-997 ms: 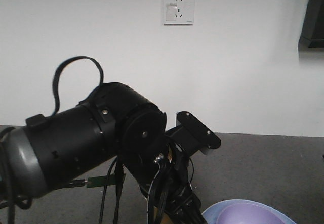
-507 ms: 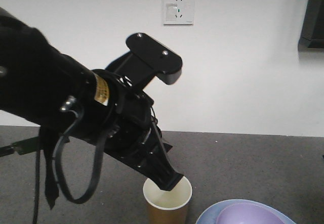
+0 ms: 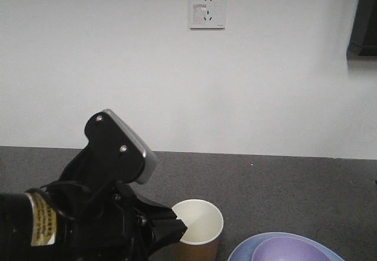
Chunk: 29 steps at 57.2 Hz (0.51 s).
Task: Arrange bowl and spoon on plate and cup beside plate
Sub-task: 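Open the left gripper and withdraw it from the cup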
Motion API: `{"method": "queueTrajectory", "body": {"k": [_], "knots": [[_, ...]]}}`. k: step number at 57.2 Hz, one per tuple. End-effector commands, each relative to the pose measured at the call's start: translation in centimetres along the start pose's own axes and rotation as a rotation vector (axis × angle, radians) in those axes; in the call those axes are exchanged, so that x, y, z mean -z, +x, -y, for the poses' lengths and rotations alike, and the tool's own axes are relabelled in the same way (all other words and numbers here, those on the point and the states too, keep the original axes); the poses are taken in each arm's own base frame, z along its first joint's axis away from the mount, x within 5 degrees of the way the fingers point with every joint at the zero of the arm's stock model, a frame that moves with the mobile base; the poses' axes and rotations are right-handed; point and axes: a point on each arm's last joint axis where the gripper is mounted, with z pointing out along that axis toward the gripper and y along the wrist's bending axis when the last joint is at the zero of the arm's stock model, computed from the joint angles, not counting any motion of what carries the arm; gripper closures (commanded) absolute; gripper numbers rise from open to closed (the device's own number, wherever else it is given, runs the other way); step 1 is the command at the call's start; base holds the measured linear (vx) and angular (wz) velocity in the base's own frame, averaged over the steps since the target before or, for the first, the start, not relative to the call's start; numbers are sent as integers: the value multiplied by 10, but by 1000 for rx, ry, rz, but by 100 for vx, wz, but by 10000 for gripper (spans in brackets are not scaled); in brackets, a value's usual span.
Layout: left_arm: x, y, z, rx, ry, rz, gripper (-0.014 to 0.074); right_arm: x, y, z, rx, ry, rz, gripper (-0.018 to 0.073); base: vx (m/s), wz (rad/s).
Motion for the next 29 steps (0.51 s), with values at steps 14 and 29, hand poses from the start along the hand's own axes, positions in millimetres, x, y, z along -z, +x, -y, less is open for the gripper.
{"method": "queueTrajectory", "body": {"k": [14,29], "knots": [[17,-3,3,40,23,28,603,6,-7,1,12,17,81,568,0,0],[17,-3,3,39,23,28,603,6,-7,1,12,17,81,568,0,0]]}}
